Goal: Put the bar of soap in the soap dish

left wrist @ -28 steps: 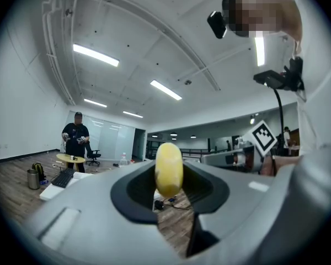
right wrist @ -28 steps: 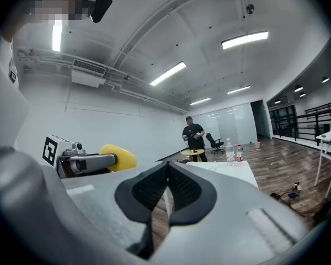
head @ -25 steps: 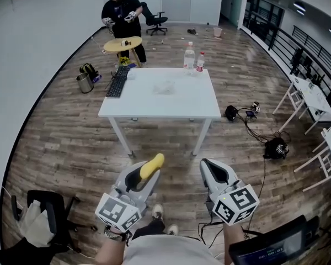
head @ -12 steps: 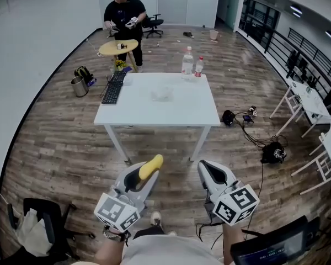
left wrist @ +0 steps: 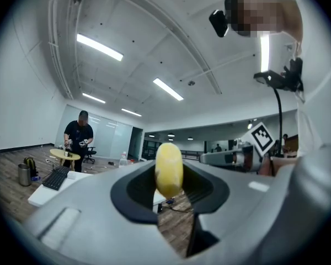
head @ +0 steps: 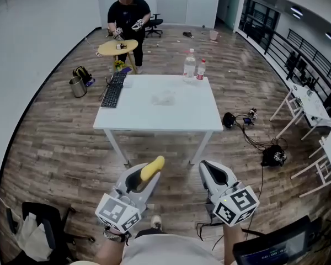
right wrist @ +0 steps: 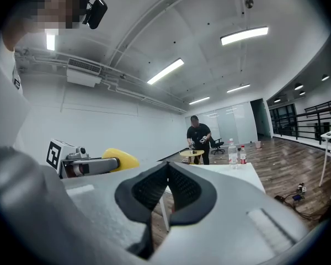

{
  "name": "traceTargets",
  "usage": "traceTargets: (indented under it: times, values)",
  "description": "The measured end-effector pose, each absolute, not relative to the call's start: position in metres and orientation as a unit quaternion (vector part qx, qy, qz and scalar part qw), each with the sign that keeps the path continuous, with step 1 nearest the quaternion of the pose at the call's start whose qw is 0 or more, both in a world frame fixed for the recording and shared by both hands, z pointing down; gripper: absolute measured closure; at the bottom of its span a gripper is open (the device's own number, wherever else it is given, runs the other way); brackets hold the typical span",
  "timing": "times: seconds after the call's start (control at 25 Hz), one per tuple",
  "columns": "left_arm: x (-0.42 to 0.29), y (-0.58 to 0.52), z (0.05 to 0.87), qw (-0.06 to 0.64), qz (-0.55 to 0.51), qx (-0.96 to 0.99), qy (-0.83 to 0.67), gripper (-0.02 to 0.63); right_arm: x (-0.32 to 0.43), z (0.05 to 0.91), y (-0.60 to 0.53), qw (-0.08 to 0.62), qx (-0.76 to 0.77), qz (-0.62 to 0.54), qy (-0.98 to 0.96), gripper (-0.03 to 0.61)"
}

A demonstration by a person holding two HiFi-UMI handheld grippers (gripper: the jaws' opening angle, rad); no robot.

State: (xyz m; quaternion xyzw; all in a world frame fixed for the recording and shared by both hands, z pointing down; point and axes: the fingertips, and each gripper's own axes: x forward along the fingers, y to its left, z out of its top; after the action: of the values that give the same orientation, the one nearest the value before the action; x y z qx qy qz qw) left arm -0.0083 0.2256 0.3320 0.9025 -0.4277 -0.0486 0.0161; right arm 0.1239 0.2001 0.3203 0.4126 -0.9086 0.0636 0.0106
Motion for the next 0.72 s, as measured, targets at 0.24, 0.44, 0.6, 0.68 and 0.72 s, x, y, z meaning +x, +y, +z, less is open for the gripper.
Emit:
traceTargets:
  times: [0.24, 0.44, 0.6, 0.68, 0.72]
  values:
    - [-0.018, 0.214, 0.329, 0.010, -0.039, 0.904, -0.425, 0.485, 0.114, 0.324, 0.186, 0.011, 0.427, 0.067, -0.902, 0.577]
    - [-0.028, 0.205, 0.332, 0.014, -0.038, 0.906, -0.422, 0.485, 0.102, 0.320, 0.177, 0.008, 0.433, 0.059, -0.899, 0.577]
    - [-0.033, 0.195, 0.334, 0.016, -0.037, 0.907, -0.419, 0.485, 0.091, 0.320, 0.170, 0.014, 0.432, 0.044, -0.901, 0.577]
    - [-0.035, 0.193, 0.334, 0.017, -0.039, 0.909, -0.414, 0.485, 0.087, 0.320, 0.168, 0.014, 0.432, 0.040, -0.901, 0.577]
    - [-0.035, 0.192, 0.334, 0.017, -0.039, 0.910, -0.412, 0.485, 0.086, 0.319, 0.167, 0.013, 0.432, 0.039, -0.901, 0.577]
